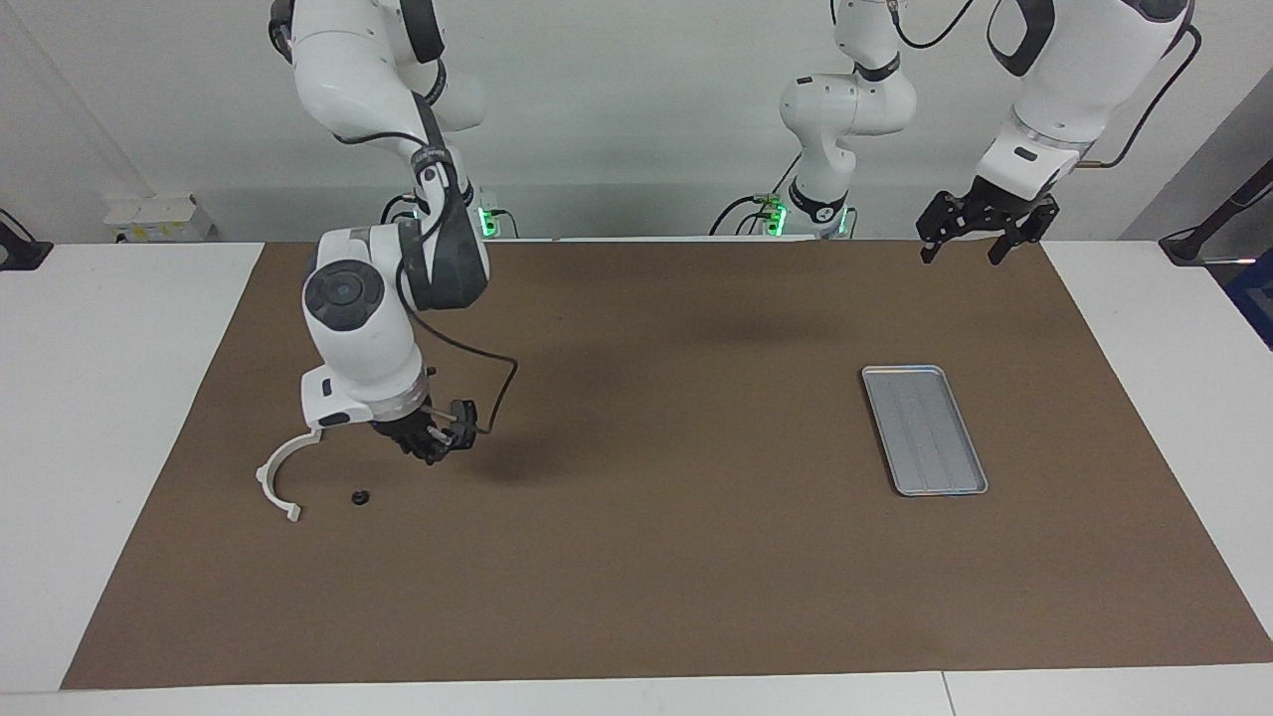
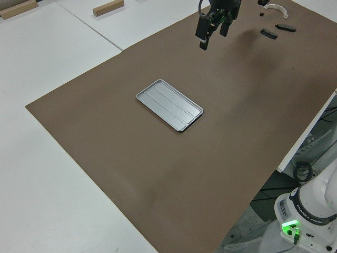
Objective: Pick bearing gear from pile to tray
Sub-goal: 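Carry the bearing part with the right gripper toward the table center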
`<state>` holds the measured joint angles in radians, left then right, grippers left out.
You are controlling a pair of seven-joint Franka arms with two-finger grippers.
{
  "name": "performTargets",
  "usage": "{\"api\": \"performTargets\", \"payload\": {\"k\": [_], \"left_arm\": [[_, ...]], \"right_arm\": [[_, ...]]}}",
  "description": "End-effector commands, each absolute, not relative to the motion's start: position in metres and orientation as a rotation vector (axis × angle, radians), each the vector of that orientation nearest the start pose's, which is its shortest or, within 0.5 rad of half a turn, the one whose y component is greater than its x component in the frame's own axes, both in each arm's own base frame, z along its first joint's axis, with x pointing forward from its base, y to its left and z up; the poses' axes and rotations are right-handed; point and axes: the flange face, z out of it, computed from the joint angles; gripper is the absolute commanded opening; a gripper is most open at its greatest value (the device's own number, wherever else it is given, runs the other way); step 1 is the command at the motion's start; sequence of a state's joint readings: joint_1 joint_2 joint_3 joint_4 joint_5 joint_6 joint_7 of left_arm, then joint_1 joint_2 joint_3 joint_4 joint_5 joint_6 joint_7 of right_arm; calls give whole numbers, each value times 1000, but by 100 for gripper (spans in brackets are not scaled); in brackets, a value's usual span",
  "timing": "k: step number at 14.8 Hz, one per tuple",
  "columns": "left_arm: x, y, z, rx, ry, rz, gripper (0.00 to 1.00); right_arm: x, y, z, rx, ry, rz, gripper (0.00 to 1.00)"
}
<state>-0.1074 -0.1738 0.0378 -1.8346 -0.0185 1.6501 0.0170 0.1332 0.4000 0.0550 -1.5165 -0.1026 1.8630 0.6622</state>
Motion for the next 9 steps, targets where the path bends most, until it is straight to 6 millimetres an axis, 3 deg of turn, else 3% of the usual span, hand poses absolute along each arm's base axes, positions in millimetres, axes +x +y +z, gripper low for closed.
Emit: {"api": "performTargets", "payload": {"k": [1, 5, 9], "left_arm": [[501, -35, 600, -3177, 143, 19, 100], [501, -35, 600, -3177, 143, 19, 100], [501, -35, 600, -3177, 143, 21, 100]], "right_arm": [[635, 147, 466, -3177, 629, 38, 0], [605, 189, 508, -3149, 593, 33, 0], [580, 249, 521, -3061, 680, 47, 0]]}}
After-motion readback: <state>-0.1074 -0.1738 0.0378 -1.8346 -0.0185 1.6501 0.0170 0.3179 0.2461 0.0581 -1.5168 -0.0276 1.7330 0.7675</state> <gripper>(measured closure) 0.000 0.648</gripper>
